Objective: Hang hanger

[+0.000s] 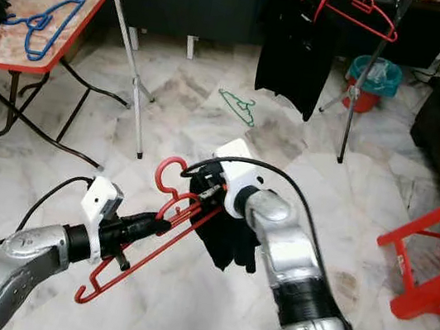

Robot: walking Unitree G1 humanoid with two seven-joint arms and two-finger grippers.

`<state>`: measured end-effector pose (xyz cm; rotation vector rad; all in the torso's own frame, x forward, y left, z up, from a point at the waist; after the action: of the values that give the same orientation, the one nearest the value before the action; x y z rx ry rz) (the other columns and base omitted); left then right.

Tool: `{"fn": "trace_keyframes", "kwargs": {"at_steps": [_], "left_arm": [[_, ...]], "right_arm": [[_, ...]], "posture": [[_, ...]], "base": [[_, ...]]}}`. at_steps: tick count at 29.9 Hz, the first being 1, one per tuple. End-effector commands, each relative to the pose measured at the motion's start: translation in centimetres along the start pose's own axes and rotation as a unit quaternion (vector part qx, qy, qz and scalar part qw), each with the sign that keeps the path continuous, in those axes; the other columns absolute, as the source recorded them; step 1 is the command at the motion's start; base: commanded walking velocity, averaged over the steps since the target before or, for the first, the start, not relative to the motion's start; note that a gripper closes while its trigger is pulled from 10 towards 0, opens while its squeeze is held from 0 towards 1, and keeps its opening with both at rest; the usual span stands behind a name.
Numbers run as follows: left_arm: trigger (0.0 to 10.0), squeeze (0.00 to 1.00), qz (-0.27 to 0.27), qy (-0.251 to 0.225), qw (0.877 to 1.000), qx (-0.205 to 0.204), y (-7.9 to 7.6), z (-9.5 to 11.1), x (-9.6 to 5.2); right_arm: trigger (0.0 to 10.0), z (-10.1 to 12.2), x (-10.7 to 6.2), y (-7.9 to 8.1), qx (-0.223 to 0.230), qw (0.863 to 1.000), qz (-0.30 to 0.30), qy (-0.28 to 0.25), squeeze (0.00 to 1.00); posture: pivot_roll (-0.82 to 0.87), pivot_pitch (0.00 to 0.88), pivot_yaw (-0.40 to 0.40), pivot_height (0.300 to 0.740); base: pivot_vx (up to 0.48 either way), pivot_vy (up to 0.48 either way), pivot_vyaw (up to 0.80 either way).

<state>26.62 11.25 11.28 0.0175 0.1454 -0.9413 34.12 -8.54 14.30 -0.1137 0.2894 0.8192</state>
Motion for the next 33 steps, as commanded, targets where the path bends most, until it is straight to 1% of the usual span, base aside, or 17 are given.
{"fn": "trace_keyframes", "kwargs": {"at_steps": [1, 2, 3, 6, 7, 9, 11, 12, 16, 22, 25, 27, 29, 30, 32, 33], "left_arm": [[10.0, 0.00, -0.042, -0.024, 0.999, -0.002, -1.3, 1.0, 0.5], [10.0, 0.00, -0.047, -0.021, 0.999, -0.001, -1.4, 1.0, 0.4], [10.0, 0.00, -0.052, -0.015, 0.999, 0.002, -1.5, 0.8, 0.3], [10.0, 0.00, -0.054, -0.006, 0.999, 0.002, -1.5, 0.6, 0.1], [10.0, 0.00, -0.056, -0.002, 0.998, 0.003, -1.5, 0.4, -0.1], [10.0, 0.00, -0.053, 0.001, 0.999, 0.005, -1.3, 0.3, -0.4], [10.0, 0.00, -0.043, 0.013, 0.999, 0.011, -0.9, 0.1, -0.8], [10.0, 0.00, -0.043, 0.013, 0.999, 0.011, -0.9, 0.1, -0.8], [10.0, 0.00, -0.032, 0.029, 0.999, 0.017, -0.3, -0.4, -1.4], [10.0, 0.00, -0.045, 0.027, 0.998, 0.018, -0.5, -0.2, -1.6], [10.0, 0.00, -0.042, 0.028, 0.999, 0.018, -0.4, -0.2, -1.5], [10.0, 0.00, -0.035, 0.031, 0.999, 0.023, -0.2, -0.3, -1.2], [10.0, 0.00, -0.019, 0.039, 0.998, 0.036, 0.1, -0.5, -1.0], [10.0, 0.00, -0.002, 0.042, 0.998, 0.045, 0.5, -0.6, -0.8], [10.0, 0.00, 0.053, 0.053, 0.995, 0.065, 1.8, -0.9, -0.6], [10.0, 0.00, 0.071, 0.057, 0.993, 0.069, 2.2, -1.0, -0.5]], "right_arm": [[10.0, 1.5, 0.0, 1.8, -0.041, 0.997, 0.059, -0.029, 0.00], [10.0, 1.3, -0.1, 1.7, -0.058, 0.996, 0.060, -0.024, 0.00], [10.0, 1.2, -0.2, 0.9, -0.076, 0.996, 0.039, -0.017, 0.00], [10.0, 1.0, -0.1, -2.0, -0.030, 0.998, -0.052, -0.006, 0.00], [10.0, 0.6, -0.5, -3.6, -0.027, 0.995, -0.096, 0.013, 0.00], [10.0, 0.2, -1.1, -4.9, -0.042, 0.990, -0.129, 0.031, 0.00], [10.0, 0.2, -2.1, -6.7, -0.023, 0.984, -0.175, 0.031, 0.00], [10.0, 0.2, -2.1, -6.7, -0.023, 0.984, -0.175, 0.031, 0.00], [10.0, 0.1, -2.8, -8.0, -0.024, 0.978, -0.205, 0.039, 0.00], [10.0, -0.2, -2.7, -8.1, -0.024, 0.977, -0.205, 0.047, 0.00], [10.0, -0.2, -2.3, -7.6, -0.026, 0.980, -0.193, 0.048, 0.00], [10.0, -0.1, -1.8, -7.0, -0.027, 0.983, -0.175, 0.044, 0.00], [10.0, 0.0, -1.5, -6.4, -0.032, 0.986, -0.156, 0.042, 0.00], [10.0, 0.0, -1.3, -6.0, -0.034, 0.988, -0.146, 0.042, 0.00], [10.0, -0.1, -1.0, -5.5, -0.035, 0.989, -0.134, 0.043, 0.00], [10.0, -0.1, -0.9, -5.3, -0.034, 0.990, -0.132, 0.043, 0.00]], "posture": [[0.03, 0.115, 0.013, 0.740], [0.03, 0.115, 0.013, 0.740], [0.03, 0.115, 0.013, 0.740], [0.03, 0.115, 0.014, 0.740], [0.03, 0.115, 0.015, 0.740], [0.03, 0.115, 0.015, 0.740], [0.03, 0.115, 0.015, 0.740], [0.03, 0.115, 0.015, 0.740], [0.03, 0.116, 0.015, 0.740], [0.03, 0.110, 0.014, 0.740], [0.03, 0.106, 0.014, 0.740], [0.03, 0.106, 0.014, 0.740], [0.03, 0.100, 0.014, 0.740], [0.03, 0.100, 0.014, 0.740], [0.03, 0.099, 0.013, 0.740], [0.03, 0.098, 0.013, 0.740]], "base": [[0.000, 0.000, 0.00], [0.000, 0.000, 0.00], [0.000, 0.000, 0.00], [0.000, 0.000, 0.00], [0.000, 0.000, 0.00], [0.000, 0.000, 0.00], [0.000, 0.000, 0.00], [0.000, 0.000, 0.00], [0.000, 0.000, 0.00], [0.000, 0.000, 0.00], [0.000, 0.000, 0.00], [0.000, 0.000, 0.00], [0.000, 0.000, 0.00], [0.000, 0.000, 0.00], [0.000, 0.000, 0.00], [0.000, 0.000, 0.00]]}}
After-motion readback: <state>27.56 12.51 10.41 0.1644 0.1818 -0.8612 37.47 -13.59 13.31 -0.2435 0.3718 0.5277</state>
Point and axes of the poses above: a point about 5 cm out from each wrist's last joint towards the gripper, its own x axis pointing out of the wrist towards the gripper, its own z axis along the axis of the wrist's last joint, y = z × x, the point moved 2 cm from there along x, pointing out of the wrist towards the gripper, and after that the axes turned 8 degrees about x, right-handed, at the moved point
